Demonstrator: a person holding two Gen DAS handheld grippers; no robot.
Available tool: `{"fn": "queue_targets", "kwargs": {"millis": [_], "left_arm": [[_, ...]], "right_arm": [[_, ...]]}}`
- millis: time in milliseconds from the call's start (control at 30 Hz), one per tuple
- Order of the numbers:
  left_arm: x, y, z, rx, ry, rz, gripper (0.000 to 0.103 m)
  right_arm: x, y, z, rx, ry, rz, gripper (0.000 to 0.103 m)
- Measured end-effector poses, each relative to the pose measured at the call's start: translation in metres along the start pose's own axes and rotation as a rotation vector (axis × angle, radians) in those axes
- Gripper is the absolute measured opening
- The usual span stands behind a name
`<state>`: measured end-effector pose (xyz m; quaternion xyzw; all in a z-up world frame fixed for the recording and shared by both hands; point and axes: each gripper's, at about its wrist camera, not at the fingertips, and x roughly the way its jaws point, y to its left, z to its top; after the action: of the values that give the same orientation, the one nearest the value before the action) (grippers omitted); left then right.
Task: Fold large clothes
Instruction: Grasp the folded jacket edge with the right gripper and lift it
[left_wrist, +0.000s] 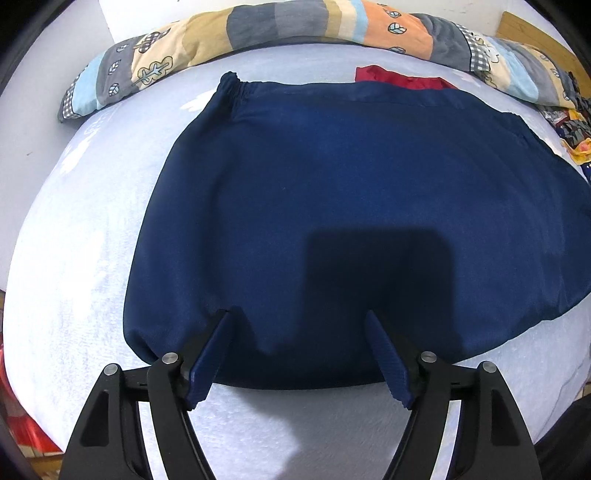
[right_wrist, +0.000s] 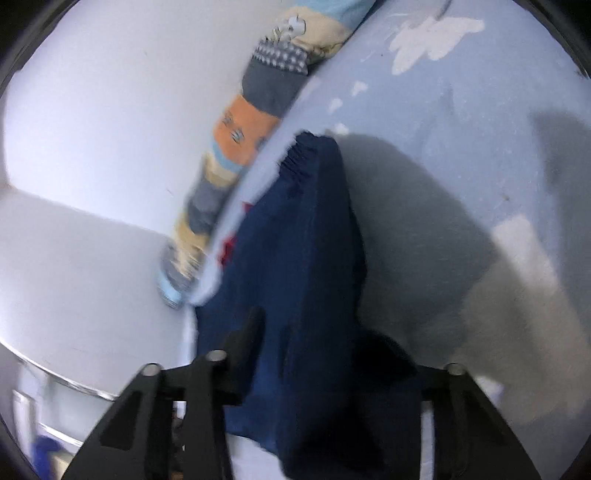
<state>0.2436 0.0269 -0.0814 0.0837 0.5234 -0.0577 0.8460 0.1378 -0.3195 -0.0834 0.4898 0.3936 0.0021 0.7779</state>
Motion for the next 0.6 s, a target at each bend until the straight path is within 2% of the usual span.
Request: {"fn": "queue_targets", "kwargs": {"millis": [67,133,233,300,367,433,500,600], "left_arm": [[-0.002,-0.002,-0.002,-0.001,-0.004,0.003,0.074],[-0.004,-0.004,-0.002,-0.003,-0.011,0.006,0.074],[-0.012,-0.008,0.001,-0.003,-0.056,-0.003,0.074],[-0.017,-0.013,0.001,-0.001,-0.082,-0.011,0.074],[-0.019,-0.018,0.002,-0.003,-0.097,-0.022,0.074],[-0.017,-0.025,0.003,-0.009,-0.096,-0.042,0.074],[-0.014,-0.032,0.003,-0.002,-0.089,-0.043,0.074],[-0.003,-0.048,0.003,0.047,-0.067,-0.007,0.074]], "right_arm": [[0.015,-0.017,-0.001,0.076,0.064,-0.034,0.037],[0.015,-0.020,0.001,0.121,0.070,0.017,0.036],[0.004,0.005,0.005,0.002,0.038,0.086,0.020],[0.005,0.014,0.005,-0.065,0.038,0.024,0.018],[0.008,0.010,0.004,-0.048,0.046,-0.025,0.016],[0.004,0.015,0.007,-0.055,0.033,-0.008,0.016],[-0.003,0.026,0.004,-0.115,0.018,-0.011,0.016],[-0.006,0.027,-0.001,-0.124,0.015,-0.005,0.016]]}}
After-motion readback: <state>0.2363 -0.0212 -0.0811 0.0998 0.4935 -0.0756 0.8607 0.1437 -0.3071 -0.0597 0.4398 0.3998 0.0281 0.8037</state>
